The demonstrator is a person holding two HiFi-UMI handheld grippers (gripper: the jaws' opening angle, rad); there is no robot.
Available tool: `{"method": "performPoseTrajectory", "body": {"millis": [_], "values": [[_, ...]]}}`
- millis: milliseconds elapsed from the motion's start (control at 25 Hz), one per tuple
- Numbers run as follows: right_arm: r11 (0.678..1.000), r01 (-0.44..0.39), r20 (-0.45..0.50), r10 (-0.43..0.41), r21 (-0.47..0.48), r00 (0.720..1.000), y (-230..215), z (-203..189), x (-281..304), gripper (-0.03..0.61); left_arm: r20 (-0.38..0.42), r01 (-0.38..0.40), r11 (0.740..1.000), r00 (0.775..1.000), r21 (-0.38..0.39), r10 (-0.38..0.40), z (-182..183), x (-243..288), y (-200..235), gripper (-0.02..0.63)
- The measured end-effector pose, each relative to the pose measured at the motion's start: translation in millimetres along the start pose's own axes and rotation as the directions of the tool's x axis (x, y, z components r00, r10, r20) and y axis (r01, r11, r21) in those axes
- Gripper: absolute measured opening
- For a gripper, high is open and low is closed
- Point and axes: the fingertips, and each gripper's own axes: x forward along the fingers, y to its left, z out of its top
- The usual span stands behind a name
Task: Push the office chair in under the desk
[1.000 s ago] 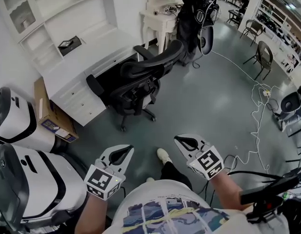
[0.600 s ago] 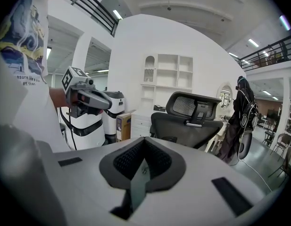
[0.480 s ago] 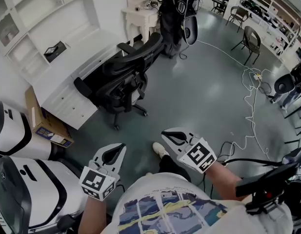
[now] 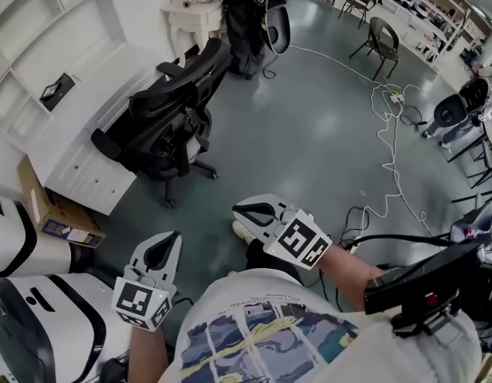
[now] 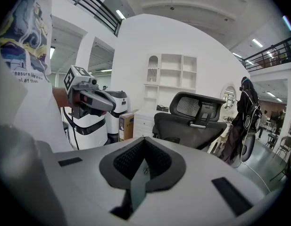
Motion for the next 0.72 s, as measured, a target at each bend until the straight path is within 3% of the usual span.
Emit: {"method": "performPoseTrajectory", "body": {"millis": [720], "values": [[0.999, -0.031, -0.013, 0.031, -0.021, 0.999, 4.3, -2.4, 2.5, 0.025, -0.024, 0.023, 1.0, 0.999, 0.007, -0.023, -6.2, 9.0, -6.6, 0.012]]}}
